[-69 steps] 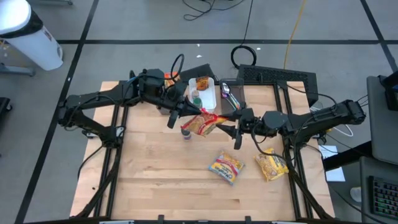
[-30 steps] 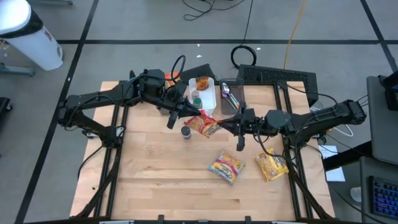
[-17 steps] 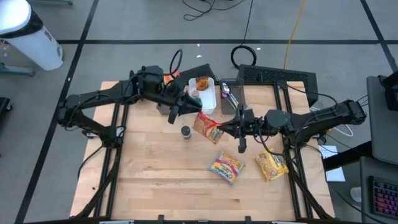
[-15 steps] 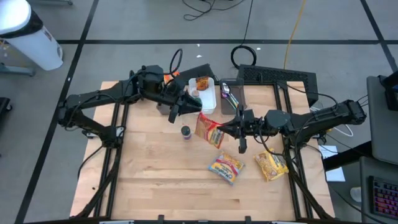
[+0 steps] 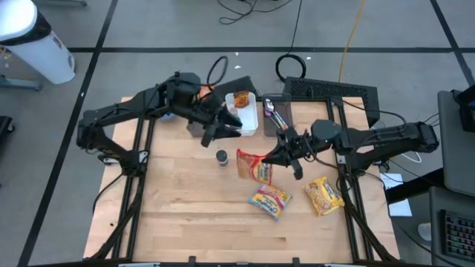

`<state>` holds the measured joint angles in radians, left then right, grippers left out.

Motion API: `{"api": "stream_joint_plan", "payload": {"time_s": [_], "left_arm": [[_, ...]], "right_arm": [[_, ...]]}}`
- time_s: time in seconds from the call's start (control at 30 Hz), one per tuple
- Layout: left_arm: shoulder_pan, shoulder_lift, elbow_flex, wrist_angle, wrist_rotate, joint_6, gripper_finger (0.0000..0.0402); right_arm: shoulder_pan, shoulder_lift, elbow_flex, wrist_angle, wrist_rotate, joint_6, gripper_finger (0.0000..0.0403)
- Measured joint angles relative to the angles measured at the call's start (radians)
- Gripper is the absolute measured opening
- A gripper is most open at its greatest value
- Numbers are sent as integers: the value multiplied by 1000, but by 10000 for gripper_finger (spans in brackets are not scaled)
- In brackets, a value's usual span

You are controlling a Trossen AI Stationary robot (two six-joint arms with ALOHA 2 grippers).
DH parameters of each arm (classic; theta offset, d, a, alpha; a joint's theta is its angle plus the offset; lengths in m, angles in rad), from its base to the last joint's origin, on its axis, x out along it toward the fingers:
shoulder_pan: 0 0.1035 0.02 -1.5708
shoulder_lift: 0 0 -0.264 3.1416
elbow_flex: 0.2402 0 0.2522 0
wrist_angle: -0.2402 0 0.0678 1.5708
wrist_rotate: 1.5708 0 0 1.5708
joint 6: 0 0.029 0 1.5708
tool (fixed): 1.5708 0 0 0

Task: Pick & Place Food Item
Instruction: Put the red noodle pack into the left black bin

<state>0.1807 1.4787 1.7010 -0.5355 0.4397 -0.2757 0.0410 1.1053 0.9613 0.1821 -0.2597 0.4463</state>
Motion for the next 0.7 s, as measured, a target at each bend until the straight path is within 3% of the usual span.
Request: {"api": "stream_joint_plan", "payload": {"time_s": [0.27,0.4,0.5,0.7], "left_arm": [[-48,234,325,-284,12,36,184],[-68,340,448,-330,91,3,177],[-82,394,491,-337,142,-35,177],[-108,435,502,-362,146,-47,177]], "right_arm": [[-56,-1,40,-67,-216,11,0],[-62,-1,41,-87,-272,4,0],[-61,-1,41,-92,-298,-10,0],[-65,-19,42,-99,-319,-29,0]]}}
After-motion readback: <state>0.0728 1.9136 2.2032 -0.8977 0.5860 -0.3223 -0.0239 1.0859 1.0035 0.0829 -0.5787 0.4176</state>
